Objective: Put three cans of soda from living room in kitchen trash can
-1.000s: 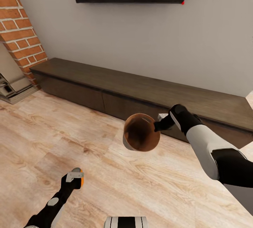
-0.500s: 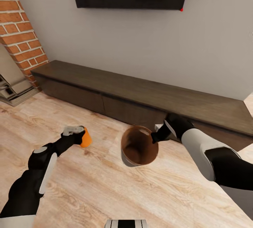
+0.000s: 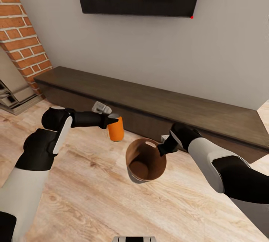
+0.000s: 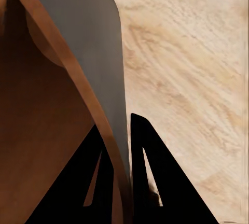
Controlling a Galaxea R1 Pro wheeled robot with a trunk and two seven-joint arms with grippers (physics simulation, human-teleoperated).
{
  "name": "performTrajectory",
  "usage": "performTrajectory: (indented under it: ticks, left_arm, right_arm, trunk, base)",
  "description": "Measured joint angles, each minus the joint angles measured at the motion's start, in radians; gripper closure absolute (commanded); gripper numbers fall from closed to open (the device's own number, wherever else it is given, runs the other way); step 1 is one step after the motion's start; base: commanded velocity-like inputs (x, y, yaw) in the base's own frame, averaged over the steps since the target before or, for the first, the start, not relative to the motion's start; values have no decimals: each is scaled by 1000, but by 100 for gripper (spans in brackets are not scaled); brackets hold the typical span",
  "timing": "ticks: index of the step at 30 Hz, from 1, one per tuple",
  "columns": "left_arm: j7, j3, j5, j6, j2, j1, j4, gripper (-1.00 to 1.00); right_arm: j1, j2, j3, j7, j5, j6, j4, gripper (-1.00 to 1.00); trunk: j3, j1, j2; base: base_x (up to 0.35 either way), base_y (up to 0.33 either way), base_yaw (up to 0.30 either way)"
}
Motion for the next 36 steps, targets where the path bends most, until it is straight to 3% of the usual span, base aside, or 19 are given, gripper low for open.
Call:
performTrajectory:
  ticks: [3,5,10,12,15,19,24,31,36]
  left_arm:
    - [-88,-35,-4,0,-6,-22,32,100]
    - [-109,-52,-6,0,-13,-26,40,100]
    - [-139,-179,-9,0,-35,-30,74,100]
    - [-142,-203,-10,0,-37,-30,78,100]
    - [-145,-218,-12,0,-39,-30,77,100]
    - [-144,-222,-10,0,-40,-29,74,100]
    - [-140,-223,-10,0,-41,-22,74,100]
    - [-138,-219,-11,-126,-51,-19,86,100]
    - [-137,-220,-16,-257,-54,-15,172,100]
  right_arm:
    - [0,13,2,-42,6,-1,0,100]
    - [0,19,3,-50,6,0,0,100]
    - [0,36,-9,-63,-15,3,-6,100]
    - [0,39,-6,-65,-9,2,-9,100]
    - [0,54,2,-67,11,-1,-12,100]
    - [-1,74,-9,-66,-17,4,-14,100]
    - [-1,96,-5,-66,-5,1,-15,100]
    - [-1,112,-8,-66,-14,2,-14,100]
    - [-2,121,-2,-66,-2,0,-14,100]
  trunk:
    - [9,-12,21]
    - [16,-19,35]
    - [31,-38,70]
    - [38,-46,84]
    - [44,-54,98]
    - [44,-54,98]
    - [44,-54,98]
    - [44,-54,98]
    - [44,-54,98]
  base:
    - [0,0,0]
    - [0,0,0]
    - [0,0,0]
    - [0,0,0]
    - [0,0,0]
    - [0,0,0]
    - [0,0,0]
    - [0,0,0]
    - [0,0,0]
